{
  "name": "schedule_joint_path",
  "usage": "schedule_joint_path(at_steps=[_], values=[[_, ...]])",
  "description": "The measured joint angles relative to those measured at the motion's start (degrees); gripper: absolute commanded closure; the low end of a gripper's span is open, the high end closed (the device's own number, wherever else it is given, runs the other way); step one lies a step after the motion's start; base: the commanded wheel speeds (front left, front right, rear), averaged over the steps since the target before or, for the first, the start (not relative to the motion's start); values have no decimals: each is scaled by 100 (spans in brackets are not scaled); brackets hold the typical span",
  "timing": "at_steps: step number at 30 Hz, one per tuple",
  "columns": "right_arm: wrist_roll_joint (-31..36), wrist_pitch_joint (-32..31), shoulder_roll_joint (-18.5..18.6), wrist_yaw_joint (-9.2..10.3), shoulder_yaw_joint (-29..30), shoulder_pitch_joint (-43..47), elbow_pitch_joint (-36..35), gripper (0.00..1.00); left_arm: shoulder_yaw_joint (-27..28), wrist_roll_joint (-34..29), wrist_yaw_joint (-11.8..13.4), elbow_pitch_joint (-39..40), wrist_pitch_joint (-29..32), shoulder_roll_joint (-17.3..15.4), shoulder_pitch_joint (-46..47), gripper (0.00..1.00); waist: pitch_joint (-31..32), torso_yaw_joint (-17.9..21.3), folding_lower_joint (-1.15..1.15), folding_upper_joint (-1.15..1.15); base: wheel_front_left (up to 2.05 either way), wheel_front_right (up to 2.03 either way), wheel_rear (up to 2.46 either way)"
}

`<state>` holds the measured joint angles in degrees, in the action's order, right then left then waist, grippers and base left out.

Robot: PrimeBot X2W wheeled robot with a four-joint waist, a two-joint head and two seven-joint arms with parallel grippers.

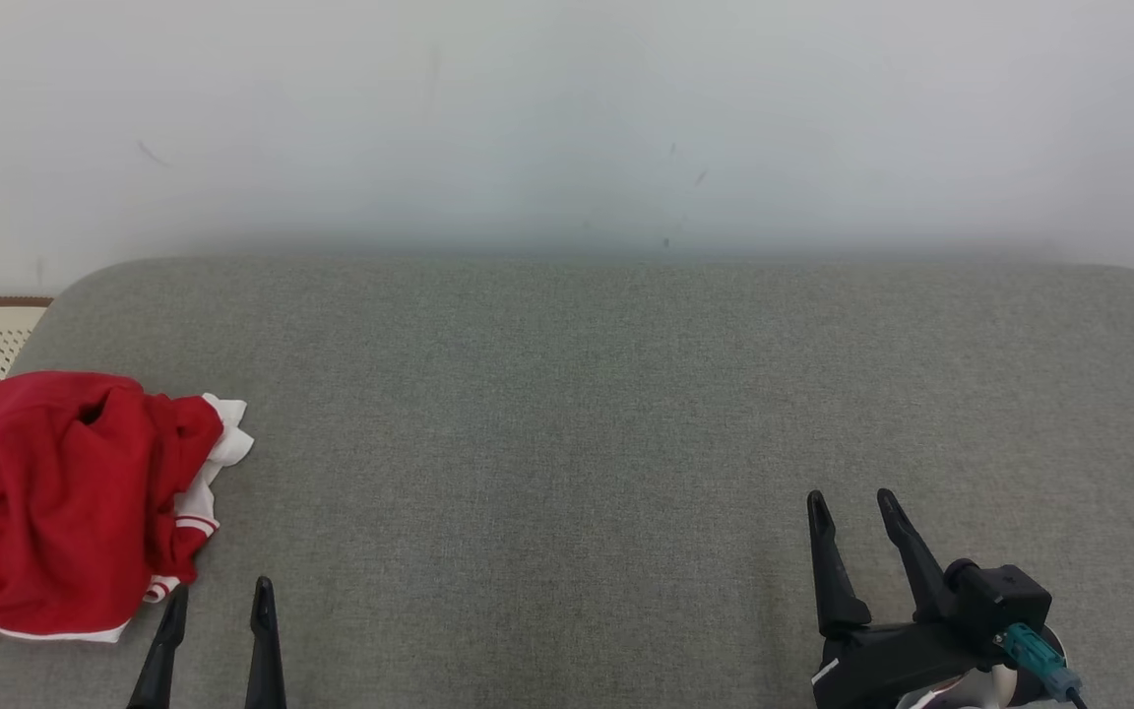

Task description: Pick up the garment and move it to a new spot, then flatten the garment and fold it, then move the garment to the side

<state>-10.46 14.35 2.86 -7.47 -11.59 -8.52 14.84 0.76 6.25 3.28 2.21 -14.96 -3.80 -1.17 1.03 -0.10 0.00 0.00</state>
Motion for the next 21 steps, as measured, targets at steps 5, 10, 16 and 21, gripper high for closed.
schedule_joint_path(at_steps=[5, 10, 16, 21], values=[[-1, -7, 0, 0, 5, 0, 9, 0, 12, -27, -16, 1, 0, 15, -5, 0, 6, 6, 0, 0, 0, 0, 0], [-4, -15, 0, 0, 7, 0, 13, 0, 21, -32, -21, 1, 0, 32, -8, 0, 7, 4, 0, 0, 0, 0, 0], [-11, -14, 0, 0, 11, 2, 29, 0, 31, -41, -24, 0, 0, 41, -12, 0, 14, -14, 0, 0, 0, 0, 0], [-18, -14, 0, 0, 19, 13, 47, 0, 49, -46, -42, -4, 0, 48, -31, 0, 14, -47, 0, 0, 0, 0, 0]])
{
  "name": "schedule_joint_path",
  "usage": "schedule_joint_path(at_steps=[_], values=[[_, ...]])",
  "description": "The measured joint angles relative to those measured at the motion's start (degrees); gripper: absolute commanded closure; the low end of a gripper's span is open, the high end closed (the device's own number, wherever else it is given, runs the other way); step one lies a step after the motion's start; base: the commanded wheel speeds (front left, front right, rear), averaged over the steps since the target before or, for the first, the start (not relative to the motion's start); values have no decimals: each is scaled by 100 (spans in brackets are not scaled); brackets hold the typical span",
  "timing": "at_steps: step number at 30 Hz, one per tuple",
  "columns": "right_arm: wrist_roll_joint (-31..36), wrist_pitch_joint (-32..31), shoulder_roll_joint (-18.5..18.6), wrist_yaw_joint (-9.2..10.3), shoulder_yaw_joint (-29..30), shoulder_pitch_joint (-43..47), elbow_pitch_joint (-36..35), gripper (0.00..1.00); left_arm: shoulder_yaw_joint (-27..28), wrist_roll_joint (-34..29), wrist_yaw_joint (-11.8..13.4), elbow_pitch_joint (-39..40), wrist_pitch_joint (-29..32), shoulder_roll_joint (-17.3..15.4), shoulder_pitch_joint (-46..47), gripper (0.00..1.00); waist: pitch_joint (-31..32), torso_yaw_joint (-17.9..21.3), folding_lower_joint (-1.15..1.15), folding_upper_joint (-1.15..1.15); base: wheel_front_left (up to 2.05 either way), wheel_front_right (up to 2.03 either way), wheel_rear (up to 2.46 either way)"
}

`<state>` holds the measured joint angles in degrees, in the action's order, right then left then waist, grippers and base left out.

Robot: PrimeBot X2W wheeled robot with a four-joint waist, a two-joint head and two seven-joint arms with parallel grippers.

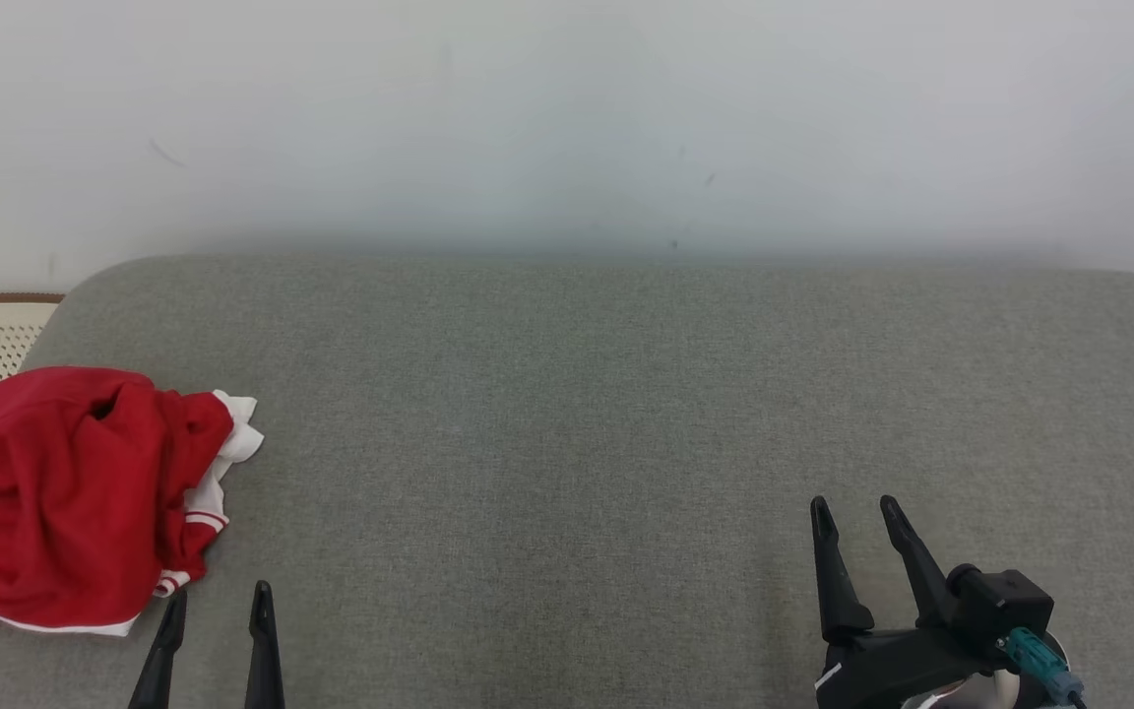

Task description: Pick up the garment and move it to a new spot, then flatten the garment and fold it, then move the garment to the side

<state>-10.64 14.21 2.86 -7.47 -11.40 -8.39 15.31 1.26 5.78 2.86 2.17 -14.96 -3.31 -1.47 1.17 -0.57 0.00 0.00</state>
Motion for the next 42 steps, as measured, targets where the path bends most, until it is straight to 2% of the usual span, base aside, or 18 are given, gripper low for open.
schedule_joint_path(at_steps=[11, 31, 42], values=[[1, -8, 0, 0, 37, 91, 12, 0, 147, -89, 46, -71, -5, 2, -29, 0, -3, -401, 0, 0, 0, 0, 0], [-43, -23, 1, 0, -31, 274, 53, 0, 521, -145, 163, -45, -5, -167, -225, 0, 122, -1912, 0, 0, 0, 0, 0], [-102, 2, 0, 0, -101, 306, 110, 0, 586, -156, 214, -43, -4, -216, -327, 0, 262, -2426, 0, 0, 0, 0, 0]])
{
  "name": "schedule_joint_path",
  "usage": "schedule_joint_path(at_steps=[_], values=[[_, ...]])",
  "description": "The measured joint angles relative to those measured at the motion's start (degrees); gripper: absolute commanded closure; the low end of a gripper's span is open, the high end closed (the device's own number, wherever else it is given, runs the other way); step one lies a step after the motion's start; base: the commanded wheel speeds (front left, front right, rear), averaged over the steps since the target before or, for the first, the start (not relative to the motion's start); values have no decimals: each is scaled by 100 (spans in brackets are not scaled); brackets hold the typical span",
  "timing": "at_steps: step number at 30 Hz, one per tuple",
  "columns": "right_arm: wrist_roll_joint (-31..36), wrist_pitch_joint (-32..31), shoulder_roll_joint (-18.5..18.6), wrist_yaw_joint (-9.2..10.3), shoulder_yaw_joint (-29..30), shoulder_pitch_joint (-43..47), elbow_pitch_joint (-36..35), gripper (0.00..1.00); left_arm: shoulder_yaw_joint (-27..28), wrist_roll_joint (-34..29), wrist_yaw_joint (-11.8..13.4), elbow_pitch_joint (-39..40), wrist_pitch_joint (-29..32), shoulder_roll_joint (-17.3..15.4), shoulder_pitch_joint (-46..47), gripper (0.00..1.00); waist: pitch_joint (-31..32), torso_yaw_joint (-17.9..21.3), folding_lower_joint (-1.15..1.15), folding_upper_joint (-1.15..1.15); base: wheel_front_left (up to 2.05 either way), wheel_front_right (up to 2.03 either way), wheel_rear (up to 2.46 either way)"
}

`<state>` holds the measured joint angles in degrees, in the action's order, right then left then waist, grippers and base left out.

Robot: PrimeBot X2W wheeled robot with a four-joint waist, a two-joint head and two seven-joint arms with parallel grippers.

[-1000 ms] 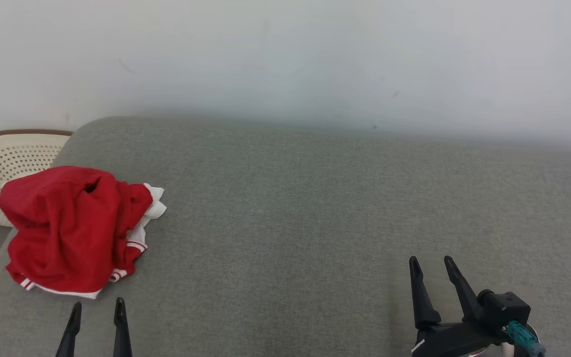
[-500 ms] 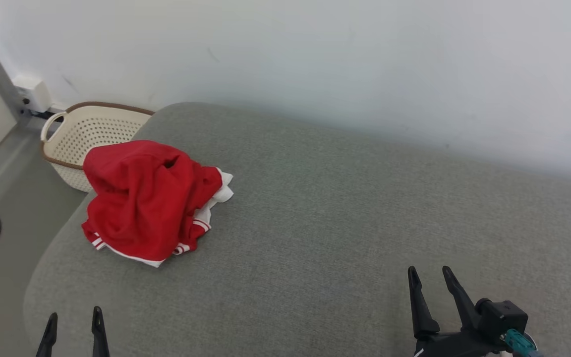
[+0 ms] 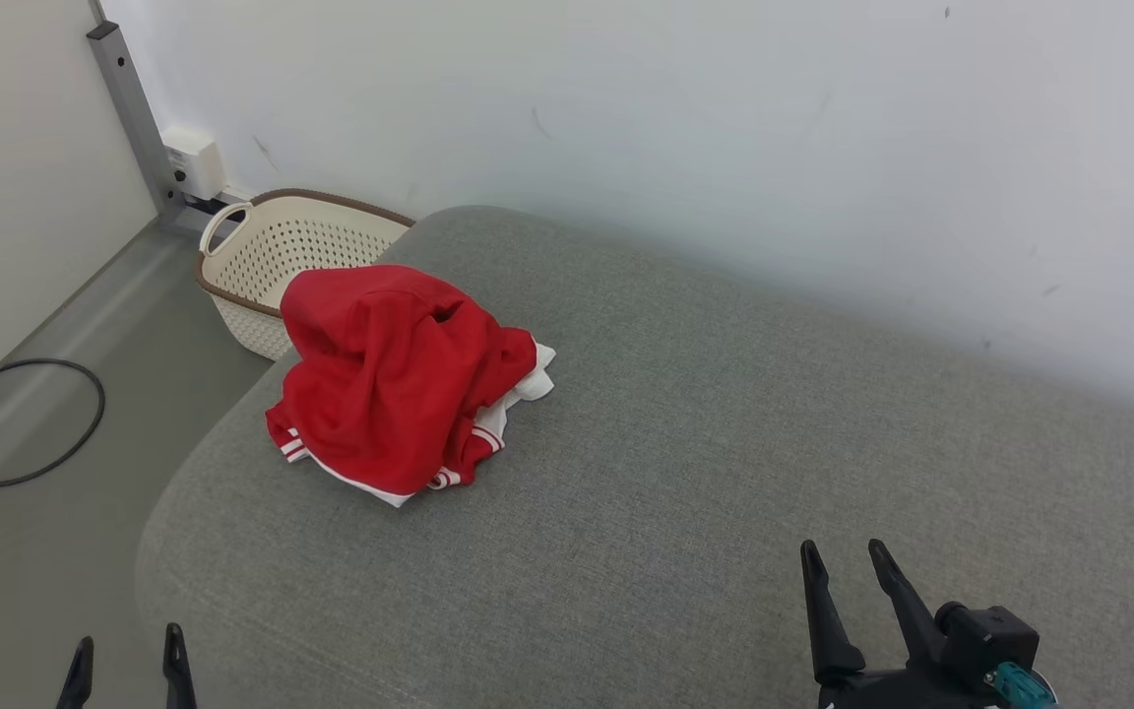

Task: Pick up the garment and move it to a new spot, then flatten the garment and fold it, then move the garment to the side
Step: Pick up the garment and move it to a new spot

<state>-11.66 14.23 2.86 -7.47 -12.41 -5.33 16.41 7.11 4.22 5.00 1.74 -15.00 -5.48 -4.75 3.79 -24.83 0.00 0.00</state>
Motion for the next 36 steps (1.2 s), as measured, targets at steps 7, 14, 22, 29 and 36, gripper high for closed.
schedule_joint_path(at_steps=[7, 14, 22, 29, 36], values=[[-1, 12, -1, 0, -88, -12, 10, 0, 87, 7, 69, 18, 0, -15, -53, 0, 5, 25, 0, 0, 0, 0, 0], [76, -21, -1, 0, -144, -192, -20, 0, 186, 291, -9, 69, -1, -34, 324, 0, -142, 229, 0, 0, 0, 0, 0], [111, -62, -3, 0, -450, -597, -81, 0, 343, 658, -300, -403, 176, -479, 1463, 0, -402, 700, 0, 0, 0, 0, 0], [-33, -9, -4, 0, -704, -937, -143, 0, 580, 1010, -539, -999, 498, -940, 2292, 0, -690, 1260, 1, 0, 0, 0, 0], [-103, 43, -2, 0, -770, -1112, -119, 0, 656, 1128, -666, -1502, 860, -1361, 2805, 0, -975, 1710, 1, 0, 0, 0, 0]])
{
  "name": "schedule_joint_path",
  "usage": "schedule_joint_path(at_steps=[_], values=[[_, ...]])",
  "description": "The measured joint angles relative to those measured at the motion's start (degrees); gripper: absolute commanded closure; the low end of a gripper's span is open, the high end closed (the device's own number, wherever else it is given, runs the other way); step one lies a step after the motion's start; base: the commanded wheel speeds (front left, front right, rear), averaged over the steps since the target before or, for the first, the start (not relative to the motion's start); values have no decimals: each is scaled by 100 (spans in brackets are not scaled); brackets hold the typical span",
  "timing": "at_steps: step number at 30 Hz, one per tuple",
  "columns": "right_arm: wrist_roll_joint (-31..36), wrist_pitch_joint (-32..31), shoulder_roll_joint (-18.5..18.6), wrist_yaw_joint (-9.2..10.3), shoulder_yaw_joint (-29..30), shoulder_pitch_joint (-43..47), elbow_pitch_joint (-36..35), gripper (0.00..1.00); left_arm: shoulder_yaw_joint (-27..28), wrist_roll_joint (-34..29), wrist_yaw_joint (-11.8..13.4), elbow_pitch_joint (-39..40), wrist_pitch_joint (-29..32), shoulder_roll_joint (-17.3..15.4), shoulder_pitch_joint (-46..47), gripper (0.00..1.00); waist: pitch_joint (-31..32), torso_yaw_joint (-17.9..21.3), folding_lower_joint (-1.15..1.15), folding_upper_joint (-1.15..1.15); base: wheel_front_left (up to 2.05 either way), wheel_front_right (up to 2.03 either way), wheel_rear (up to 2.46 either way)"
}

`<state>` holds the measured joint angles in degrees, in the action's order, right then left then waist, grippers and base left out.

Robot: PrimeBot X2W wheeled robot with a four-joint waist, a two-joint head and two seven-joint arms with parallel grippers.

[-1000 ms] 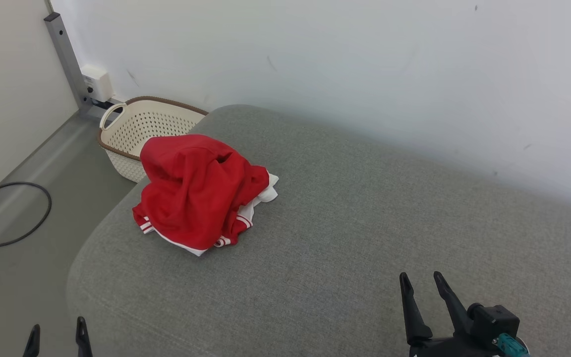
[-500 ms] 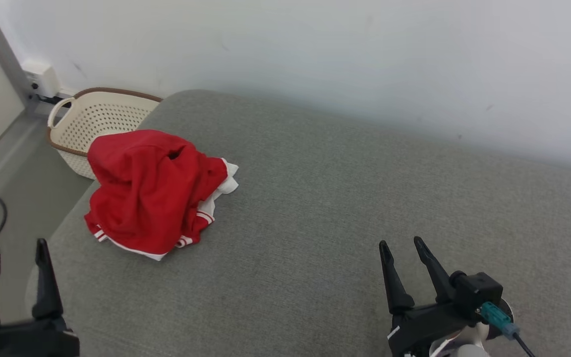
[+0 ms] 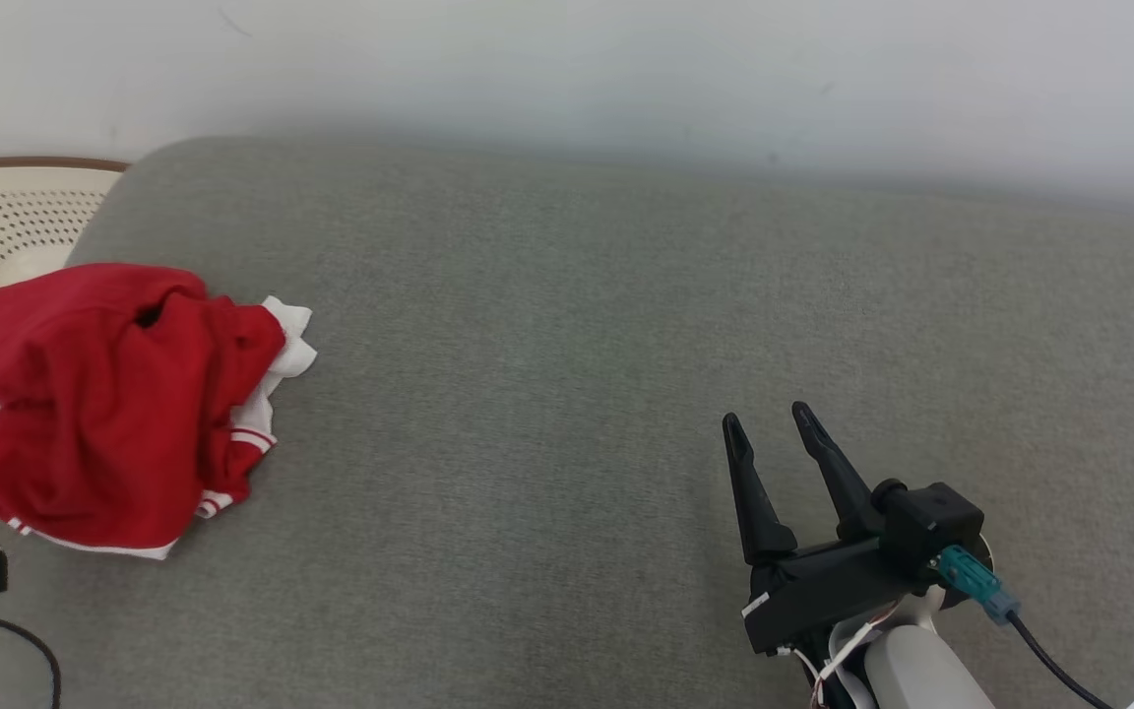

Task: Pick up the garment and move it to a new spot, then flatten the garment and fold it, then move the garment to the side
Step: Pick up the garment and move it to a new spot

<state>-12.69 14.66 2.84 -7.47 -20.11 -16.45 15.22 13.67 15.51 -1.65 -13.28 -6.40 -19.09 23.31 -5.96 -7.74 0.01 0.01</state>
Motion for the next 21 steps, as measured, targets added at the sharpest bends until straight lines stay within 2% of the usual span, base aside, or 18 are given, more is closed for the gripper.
schedule_joint_path(at_steps=[9, 15, 21], values=[[-105, 33, 1, 0, -65, -182, 43, 0, -37, 74, -178, -758, 271, -389, 566, 0, -425, 532, 0, 0, 0, 0, 0], [-142, 46, 3, 0, -62, -198, -75, 0, -111, 186, -231, -1169, 392, -452, 798, 0, -670, 774, 1, 0, 0, 0, 0], [-143, 47, 2, 0, -77, -299, -143, 0, -188, 202, -276, -1795, 658, -658, 1078, 0, -883, 964, 1, 0, 0, 0, 0]])
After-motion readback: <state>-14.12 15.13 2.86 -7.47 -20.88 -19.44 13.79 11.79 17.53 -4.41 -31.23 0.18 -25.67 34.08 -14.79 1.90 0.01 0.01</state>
